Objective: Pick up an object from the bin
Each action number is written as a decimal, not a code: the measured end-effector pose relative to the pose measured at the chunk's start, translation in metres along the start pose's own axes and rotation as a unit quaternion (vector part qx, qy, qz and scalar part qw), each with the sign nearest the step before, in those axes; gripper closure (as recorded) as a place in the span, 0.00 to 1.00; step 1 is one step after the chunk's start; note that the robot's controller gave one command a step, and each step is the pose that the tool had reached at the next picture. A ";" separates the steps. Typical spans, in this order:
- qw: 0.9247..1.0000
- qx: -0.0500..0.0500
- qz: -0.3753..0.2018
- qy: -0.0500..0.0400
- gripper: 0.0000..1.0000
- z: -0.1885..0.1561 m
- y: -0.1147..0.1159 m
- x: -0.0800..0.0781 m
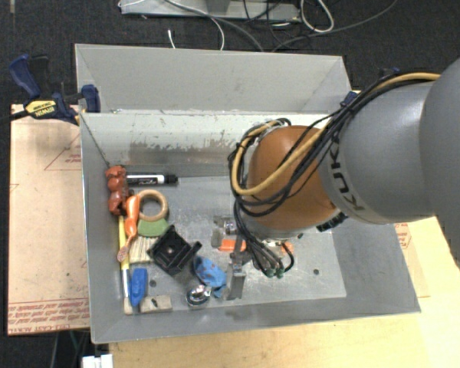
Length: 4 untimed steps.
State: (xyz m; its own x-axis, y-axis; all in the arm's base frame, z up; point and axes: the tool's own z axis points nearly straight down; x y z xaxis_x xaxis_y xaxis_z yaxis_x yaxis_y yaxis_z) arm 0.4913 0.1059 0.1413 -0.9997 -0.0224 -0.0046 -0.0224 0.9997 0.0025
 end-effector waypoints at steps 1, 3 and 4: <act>1.000 -0.001 0.029 -0.010 0.00 0.072 0.033 0.005; 1.000 0.000 -0.004 -0.007 0.00 0.044 -0.018 -0.004; 0.999 -0.004 0.045 -0.004 1.00 0.071 0.064 -0.019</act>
Offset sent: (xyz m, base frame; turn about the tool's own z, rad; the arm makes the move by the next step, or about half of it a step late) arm -0.0026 0.0628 -0.0713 0.1338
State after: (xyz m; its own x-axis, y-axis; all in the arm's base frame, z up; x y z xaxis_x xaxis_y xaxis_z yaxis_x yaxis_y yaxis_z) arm 0.5092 0.1705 0.0708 -0.9976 0.0680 -0.0127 0.0679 0.9976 0.0117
